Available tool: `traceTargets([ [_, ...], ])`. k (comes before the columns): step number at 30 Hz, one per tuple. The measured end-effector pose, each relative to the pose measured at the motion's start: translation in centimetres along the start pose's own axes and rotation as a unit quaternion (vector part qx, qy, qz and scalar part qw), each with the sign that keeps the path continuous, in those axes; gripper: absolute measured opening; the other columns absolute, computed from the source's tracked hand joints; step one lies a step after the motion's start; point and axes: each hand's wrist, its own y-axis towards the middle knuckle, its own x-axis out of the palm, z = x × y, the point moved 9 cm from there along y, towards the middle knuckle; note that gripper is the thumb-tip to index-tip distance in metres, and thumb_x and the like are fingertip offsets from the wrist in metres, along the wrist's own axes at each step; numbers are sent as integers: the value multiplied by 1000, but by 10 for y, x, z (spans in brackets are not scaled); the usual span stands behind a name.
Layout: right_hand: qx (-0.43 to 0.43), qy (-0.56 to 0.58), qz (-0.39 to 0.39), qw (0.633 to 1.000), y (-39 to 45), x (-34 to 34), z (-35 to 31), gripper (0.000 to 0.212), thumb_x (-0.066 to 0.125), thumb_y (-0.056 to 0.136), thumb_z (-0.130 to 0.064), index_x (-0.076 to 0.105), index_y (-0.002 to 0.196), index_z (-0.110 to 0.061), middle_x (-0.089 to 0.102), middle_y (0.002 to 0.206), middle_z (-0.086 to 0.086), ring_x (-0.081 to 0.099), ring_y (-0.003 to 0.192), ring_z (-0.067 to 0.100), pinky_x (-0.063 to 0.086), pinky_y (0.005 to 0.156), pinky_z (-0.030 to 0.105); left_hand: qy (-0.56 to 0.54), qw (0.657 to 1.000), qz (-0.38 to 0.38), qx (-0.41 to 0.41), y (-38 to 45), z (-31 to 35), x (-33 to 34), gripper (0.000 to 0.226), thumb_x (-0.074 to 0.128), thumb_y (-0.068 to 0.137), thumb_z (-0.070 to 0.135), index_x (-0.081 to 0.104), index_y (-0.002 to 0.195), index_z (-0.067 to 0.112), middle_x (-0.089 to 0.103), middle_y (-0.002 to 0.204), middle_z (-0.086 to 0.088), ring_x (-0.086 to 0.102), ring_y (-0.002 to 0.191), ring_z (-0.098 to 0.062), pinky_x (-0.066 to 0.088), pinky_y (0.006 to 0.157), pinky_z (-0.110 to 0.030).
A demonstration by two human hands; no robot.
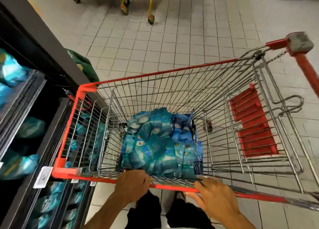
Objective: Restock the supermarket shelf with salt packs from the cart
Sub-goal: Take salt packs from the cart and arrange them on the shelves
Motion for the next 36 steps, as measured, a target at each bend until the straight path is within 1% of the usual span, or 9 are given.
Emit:
traceTargets([
  [3, 25, 44, -51, 997, 2, -9, -3, 57, 34, 91, -68, 73, 82, -28, 73, 75, -3, 70, 64, 17, 57, 50, 33, -79, 996, -28, -18, 3, -9, 11, 47, 18, 85, 49, 56, 88, 22, 62, 89, 8, 62, 88, -14, 47, 71, -31],
  [7, 115, 147, -159, 969, 21, 1, 3, 73, 8, 85, -82, 56, 113, -36, 64, 107, -15, 63, 98, 9, 47, 88, 32, -188, 977, -80, -68, 20, -33, 16, 33, 33, 96, 49, 56, 93, 26, 62, 93, 6, 60, 89, -15, 49, 84, -37],
  [11, 228, 311, -272, 882, 77, 65, 23, 48, 40, 93, -66, 48, 113, -23, 61, 109, -5, 61, 94, 16, 47, 75, 32, -219, 963, -101, -118, 70, -69, 9, 32, 39, 101, 44, 50, 87, 17, 52, 84, -2, 57, 84, -24, 46, 77, -36],
  [15, 265, 348, -335, 834, 135, 153, 21, 36, 58, 96, -41, 54, 112, -9, 61, 112, 12, 60, 111, 32, 47, 77, 31, -148, 965, -157, -148, 125, -91, 39, 47, 44, 98, 46, 49, 133, 15, 51, 137, -8, 52, 123, -27, 44, 102, -42],
  [19, 358, 499, -354, 705, 158, 225, 0, 51, 58, 99, -25, 44, 139, 3, 50, 141, 24, 49, 131, 38, 36, 113, 44, -88, 968, -131, -196, 155, -116, 82, 71, 50, 89, 63, 44, 139, 13, 54, 137, -11, 55, 122, -29, 48, 98, -42],
  [22, 392, 536, -338, 667, 157, 266, -15, 38, 71, 89, -29, 63, 119, -6, 69, 117, 17, 66, 106, 30, 51, 99, 40, -137, 946, -146, -253, 161, -130, 124, 89, 62, 77, 66, 35, 143, 14, 52, 136, -13, 56, 118, -32, 51, 92, -42],
  [26, 433, 527, -259, 684, 156, 281, -16, 41, 89, 69, -27, 71, 102, -11, 74, 93, 3, 66, 73, 9, 51, 62, 13, -142, 938, -101, -299, 172, -147, 143, 108, 76, 56, 74, 38, 138, 15, 54, 128, -14, 57, 112, -32, 54, 87, -40],
  [32, 478, 565, -235, 631, 148, 289, -14, 42, 92, 64, -20, 73, 100, -10, 73, 88, 0, 68, 71, 9, 56, 64, 17, -106, 940, -115, -305, 168, -150, 154, 127, 69, 36, 89, 39, 141, 23, 57, 134, -14, 54, 123, -33, 43, 102, -44],
  [36, 481, 596, -263, 586, 137, 283, -6, 34, 88, 67, -9, 70, 96, -9, 76, 97, 8, 72, 88, 24, 59, 76, 31, -327, 880, -141, -314, 161, -137, 179, 77, 91, 53, 50, 63, 118, 21, 71, 113, -5, 66, 101, -24, 55, 88, -36],
])
